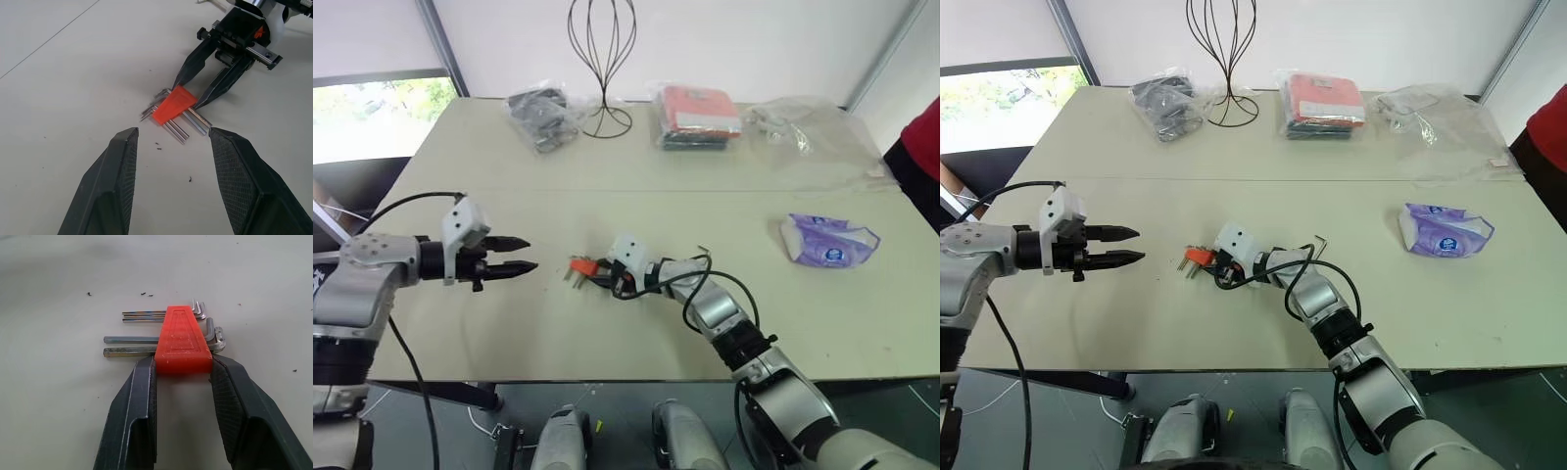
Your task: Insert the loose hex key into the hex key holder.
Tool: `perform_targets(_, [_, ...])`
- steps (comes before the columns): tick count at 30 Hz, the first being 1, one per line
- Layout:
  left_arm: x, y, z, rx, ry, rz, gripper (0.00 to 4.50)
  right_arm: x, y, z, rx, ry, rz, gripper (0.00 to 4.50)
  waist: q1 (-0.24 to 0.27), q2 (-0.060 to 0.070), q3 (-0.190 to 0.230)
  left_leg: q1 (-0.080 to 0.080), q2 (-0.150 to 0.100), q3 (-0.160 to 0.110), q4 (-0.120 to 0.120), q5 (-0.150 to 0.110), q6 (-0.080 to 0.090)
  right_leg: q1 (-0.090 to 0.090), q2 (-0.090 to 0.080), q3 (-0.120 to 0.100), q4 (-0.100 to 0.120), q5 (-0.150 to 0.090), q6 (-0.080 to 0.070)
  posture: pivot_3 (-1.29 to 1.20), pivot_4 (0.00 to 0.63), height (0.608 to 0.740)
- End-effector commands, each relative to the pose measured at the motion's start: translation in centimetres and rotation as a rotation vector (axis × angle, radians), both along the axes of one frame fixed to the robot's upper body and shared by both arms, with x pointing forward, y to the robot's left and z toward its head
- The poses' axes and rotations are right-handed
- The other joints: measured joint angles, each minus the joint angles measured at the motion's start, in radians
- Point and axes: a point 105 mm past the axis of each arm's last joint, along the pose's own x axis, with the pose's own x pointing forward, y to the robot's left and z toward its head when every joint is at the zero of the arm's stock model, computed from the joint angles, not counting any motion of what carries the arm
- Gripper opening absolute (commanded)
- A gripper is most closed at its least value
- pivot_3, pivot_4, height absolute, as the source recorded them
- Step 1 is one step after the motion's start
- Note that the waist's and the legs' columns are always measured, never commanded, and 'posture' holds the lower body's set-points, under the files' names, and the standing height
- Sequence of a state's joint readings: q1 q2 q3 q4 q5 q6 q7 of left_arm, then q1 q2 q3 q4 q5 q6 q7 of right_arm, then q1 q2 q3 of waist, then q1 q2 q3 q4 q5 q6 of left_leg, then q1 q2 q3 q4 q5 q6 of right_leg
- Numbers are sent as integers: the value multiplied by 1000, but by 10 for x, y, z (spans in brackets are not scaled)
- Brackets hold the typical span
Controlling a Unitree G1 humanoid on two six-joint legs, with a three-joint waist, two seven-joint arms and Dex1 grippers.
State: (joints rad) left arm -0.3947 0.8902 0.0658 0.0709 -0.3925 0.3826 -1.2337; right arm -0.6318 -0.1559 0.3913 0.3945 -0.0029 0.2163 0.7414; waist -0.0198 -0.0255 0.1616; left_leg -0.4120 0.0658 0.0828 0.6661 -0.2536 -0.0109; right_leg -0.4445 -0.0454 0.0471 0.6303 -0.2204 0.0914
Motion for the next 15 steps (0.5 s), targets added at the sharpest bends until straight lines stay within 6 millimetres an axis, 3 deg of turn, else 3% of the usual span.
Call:
perform_targets(1, [6,-5,13,-38,-44,-2,2381,8,-14,27,-152,-328,39,985,4,1,0,0,0,0,0,0,0,0,0,0,0,0,0,0,150,739])
perform_targets(5, [15,-8,25,-138,-21,8,2381,9,-35,73,-281,-689,109,985,8,0,1,-1,-1,1,1,0,-1,0,-2,0,-1,0,0,0,150,739])
perform_targets(8, [25,-13,41,-225,-5,-8,2381,12,-60,131,-367,-1043,102,985,4,0,2,-1,-1,1,1,0,-1,0,-2,1,-2,0,0,0,150,739])
perform_targets(10, [30,-16,46,-248,0,-17,2381,11,-67,144,-386,-1129,103,985,-3,0,2,-1,-1,1,0,0,-1,-1,-1,1,-1,-1,1,0,150,739])
perform_targets(13, [43,-40,70,-339,-9,-110,2381,8,-85,178,-458,-1352,111,985,-2,-1,3,0,-1,1,-2,0,0,-1,1,1,0,-1,2,0,150,739])
perform_targets(15, [51,-57,83,-381,-21,-170,2381,5,-89,191,-451,-1413,112,985,6,-2,3,0,-1,0,-2,0,0,-1,1,1,0,-2,2,0,150,739])
